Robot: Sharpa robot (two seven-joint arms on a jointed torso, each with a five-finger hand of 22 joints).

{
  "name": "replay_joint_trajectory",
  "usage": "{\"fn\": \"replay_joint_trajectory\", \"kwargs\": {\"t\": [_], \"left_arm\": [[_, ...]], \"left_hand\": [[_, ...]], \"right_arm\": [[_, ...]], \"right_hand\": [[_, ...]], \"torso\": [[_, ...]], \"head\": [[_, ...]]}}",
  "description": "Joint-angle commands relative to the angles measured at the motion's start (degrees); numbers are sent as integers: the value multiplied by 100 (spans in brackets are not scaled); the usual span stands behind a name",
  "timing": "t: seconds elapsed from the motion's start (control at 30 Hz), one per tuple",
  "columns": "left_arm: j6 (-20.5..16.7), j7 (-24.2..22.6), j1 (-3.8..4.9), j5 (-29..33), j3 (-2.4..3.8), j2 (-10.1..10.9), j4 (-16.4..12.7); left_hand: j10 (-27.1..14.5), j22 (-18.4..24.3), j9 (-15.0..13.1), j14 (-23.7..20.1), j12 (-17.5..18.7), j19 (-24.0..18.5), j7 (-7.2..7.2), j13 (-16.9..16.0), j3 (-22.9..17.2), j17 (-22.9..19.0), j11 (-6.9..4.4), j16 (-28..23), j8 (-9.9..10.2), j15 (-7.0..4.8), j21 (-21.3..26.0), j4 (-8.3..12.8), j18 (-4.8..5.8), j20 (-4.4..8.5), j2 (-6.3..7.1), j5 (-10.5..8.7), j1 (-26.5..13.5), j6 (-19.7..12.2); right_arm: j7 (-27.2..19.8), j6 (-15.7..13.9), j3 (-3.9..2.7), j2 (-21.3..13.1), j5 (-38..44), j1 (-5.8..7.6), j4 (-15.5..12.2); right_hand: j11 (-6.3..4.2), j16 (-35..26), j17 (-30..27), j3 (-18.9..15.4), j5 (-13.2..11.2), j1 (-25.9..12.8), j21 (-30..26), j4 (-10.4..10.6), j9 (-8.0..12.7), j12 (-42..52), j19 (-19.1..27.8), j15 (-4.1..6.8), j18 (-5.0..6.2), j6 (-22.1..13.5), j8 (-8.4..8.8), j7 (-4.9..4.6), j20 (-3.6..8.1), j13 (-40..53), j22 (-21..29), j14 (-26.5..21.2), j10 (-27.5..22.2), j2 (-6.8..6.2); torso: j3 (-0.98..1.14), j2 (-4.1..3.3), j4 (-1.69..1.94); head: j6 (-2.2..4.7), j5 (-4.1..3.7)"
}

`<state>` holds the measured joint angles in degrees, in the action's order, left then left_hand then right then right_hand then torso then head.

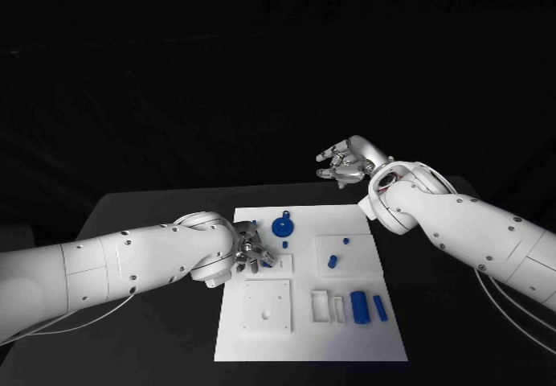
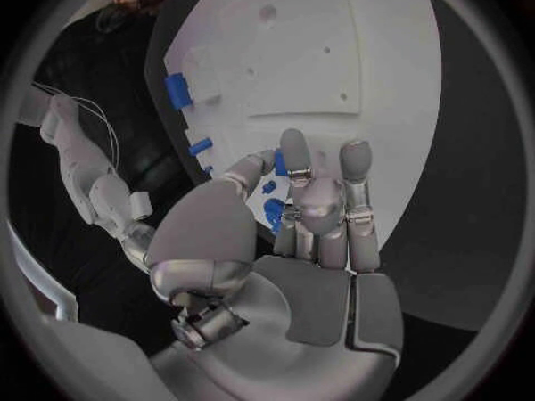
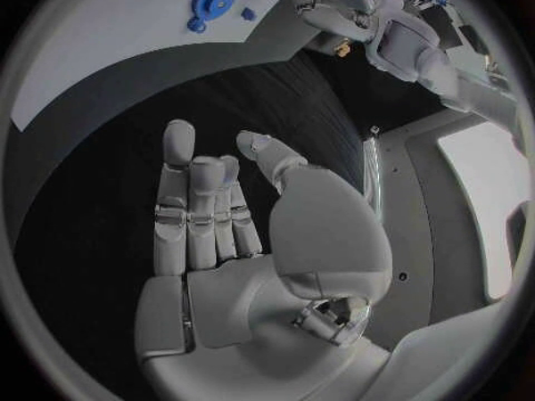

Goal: Assemble the parts on the task board

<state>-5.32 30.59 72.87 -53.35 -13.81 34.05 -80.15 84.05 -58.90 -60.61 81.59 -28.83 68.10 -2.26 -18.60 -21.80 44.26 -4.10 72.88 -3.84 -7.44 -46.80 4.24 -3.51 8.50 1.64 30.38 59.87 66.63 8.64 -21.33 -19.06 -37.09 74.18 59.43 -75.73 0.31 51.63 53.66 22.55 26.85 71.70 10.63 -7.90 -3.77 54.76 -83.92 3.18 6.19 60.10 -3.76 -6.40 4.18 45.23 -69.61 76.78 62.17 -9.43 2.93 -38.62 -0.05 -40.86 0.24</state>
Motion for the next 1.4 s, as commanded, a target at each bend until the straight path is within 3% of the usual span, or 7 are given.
{"fn": "replay_joint_trajectory", "kwargs": {"t": [0.03, 0.23, 0.33, 0.5, 0.7, 1.2, 1.4], "left_arm": [[121, 44, -9, -21, -2, -6, -14], [136, 50, -13, -19, -2, -4, -2], [151, 60, -14, -18, -2, -15, 12], [187, 70, -32, -7, -2, -50, 55], [221, 73, -64, 8, -2, -93, 106], [331, 88, -85, 45, -2, -137, 157], [363, 98, -86, 47, -2, -137, 159]], "left_hand": [[203, -6, -7, 7, 35, 38, 299, -1, -578, 3, -30, -30, -15, 2, 37, 562, 27, -18, -7, 20, 71, 346], [203, -6, -7, 7, 35, 38, 299, -1, -578, 3, -30, -30, -15, 2, 37, 562, 27, -18, -7, 20, 71, 346], [201, -54, 5, 5, 41, 51, 297, -3, -579, 0, -29, -33, -15, 4, 76, 562, 27, -21, -13, 9, 73, 343], [202, -91, 23, 3, 40, 62, 307, -7, -527, -5, -30, -36, -15, 5, 118, 518, 32, -25, -32, -225, 92, 354], [213, -156, 33, 8, 34, 94, 324, -9, -459, 16, -30, -26, -23, -1, 196, 415, 49, -18, -9, -317, 145, 401], [230, -367, -280, 23, -45, 174, 378, 6, -379, 123, -35, 11, -65, -17, 386, 276, 88, -2, 58, -407, 202, 535], [237, -465, -409, 41, -113, 210, 407, 10, -354, 198, -38, 42, -250, -25, 462, 224, 100, 3, 60, -420, 193, 543]], "right_arm": [[-3, 107, -3, 20, 75, 0, 8], [-1, 129, -3, 36, 76, -1, 20], [8, 140, -3, 40, 77, -1, 25], [18, 159, -3, 48, 79, -1, 32], [22, 176, -2, 52, 80, -2, 39], [23, 202, -2, 64, 80, -8, 59], [23, 210, -2, 67, 80, -13, 65]], "right_hand": [[-21, -22, -5, 27, 34, -72, -20, 6, 7, 18, -159, 34, 59, 52, 22, 7, 43, -6, -5, -15, -32, -5], [-22, -22, -5, 48, 78, -85, -23, 4, 6, 17, -160, 35, 59, 60, 20, 8, 44, -6, -20, -14, -34, -1], [-26, -22, -4, 95, 234, -99, -22, -7, 6, 9, -159, 39, 58, 77, 21, 11, 49, -10, -38, -17, -35, -15], [-27, -24, -4, 119, 258, -110, -23, -11, 6, 5, -156, 40, 58, 75, 22, 10, 50, -12, -54, -21, -36, -21], [-27, -24, -3, 129, 285, -113, -24, -15, 6, 3, -154, 40, 59, 75, 21, 10, 50, -13, -62, -20, -36, -25], [-27, -25, -2, 154, 358, -129, -31, -16, 6, -1, -154, 41, 60, 69, 22, 8, 51, -13, -92, -21, -36, -35], [-28, -26, -2, 164, 400, -133, -37, -18, 6, -4, -153, 42, 61, 71, 21, 8, 51, -15, -104, -23, -36, -42]], "torso": [[2, -2, 4], [4, 1, -1], [4, -1, -1], [2, 1, -4], [1, -1, -2], [4, -1, 3], [3, 0, 1]], "head": [[3, -9], [-11, -1], [-9, 0], [-9, 0], [-17, -4], [-32, -14], [-36, -18]]}}
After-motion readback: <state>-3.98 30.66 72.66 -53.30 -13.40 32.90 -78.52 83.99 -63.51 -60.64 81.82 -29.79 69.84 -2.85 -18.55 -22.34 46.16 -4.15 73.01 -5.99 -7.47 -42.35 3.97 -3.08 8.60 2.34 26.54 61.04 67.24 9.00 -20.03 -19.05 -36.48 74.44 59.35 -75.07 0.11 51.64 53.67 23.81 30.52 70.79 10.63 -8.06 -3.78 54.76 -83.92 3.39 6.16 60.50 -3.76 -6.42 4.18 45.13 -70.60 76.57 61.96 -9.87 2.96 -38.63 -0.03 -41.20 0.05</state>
